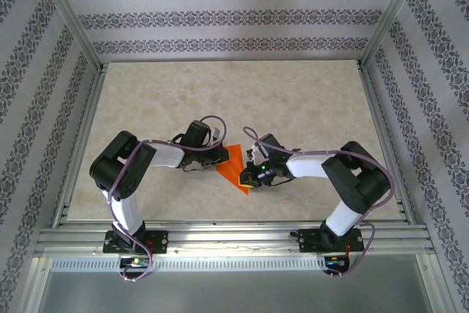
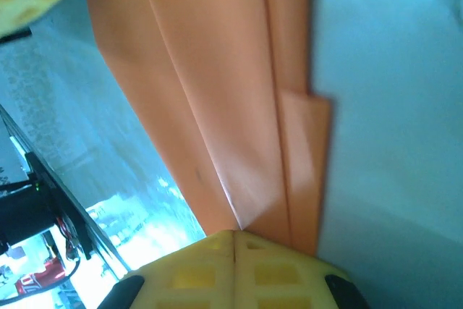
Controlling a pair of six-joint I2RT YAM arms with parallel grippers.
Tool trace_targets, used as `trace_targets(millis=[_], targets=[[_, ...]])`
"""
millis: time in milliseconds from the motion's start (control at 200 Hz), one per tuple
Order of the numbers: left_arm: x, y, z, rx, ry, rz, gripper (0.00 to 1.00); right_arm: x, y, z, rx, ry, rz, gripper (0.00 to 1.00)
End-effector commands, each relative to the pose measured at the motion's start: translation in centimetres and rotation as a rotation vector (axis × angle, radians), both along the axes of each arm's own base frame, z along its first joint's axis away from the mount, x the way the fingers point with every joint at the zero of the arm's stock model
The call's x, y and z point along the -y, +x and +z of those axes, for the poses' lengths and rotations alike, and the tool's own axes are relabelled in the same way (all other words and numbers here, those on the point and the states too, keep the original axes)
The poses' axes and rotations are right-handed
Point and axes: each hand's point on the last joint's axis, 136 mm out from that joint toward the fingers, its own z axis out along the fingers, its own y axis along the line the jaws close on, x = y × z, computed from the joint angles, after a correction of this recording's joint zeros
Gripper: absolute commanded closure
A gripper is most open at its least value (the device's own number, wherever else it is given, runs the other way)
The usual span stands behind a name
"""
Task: Fold a paper plane with a square sheet of paper (pick it up from the middle)
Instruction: Fourth fold the wing at the center of the table.
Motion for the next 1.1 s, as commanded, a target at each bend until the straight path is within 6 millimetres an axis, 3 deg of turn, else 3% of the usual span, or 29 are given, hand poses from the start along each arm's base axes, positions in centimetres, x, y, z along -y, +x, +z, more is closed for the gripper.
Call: trace_targets(millis=[0, 225, 400, 535, 849, 1099], targets=[[-2.1, -1.7, -3.2, -0.074, 0.111, 0.033, 0.95, 2.5, -3.4, -1.6, -0.084, -0.065, 0.017, 0.95], [-2.1, -1.6, -3.1, -0.071, 0.103, 0.044, 0.94, 4.0, -5.7, -2.1, -0.105, -0.09, 0.05, 0.95], [-2.2, -1.7, -3.1, -0.075, 0.105, 0.051, 0.95, 4.4, -6.0, -1.0, -0.061, -0.118, 0.101, 0.95], [-2.1, -1.6, -2.9, -0.074, 0.088, 0.061, 0.94, 4.2, -4.3, 1.0, 0.022, -0.095, 0.067, 0.94], [-2.8, -1.7, -1.9, -0.049, 0.095, 0.104, 0.94, 3.9, 1.9, 6.6, 0.312, -0.1, -0.059, 0.92], [-3.9, -1.7, -1.4, -0.027, 0.111, 0.169, 0.94, 2.5, 3.9, 7.8, 0.303, -0.016, -0.134, 0.92]])
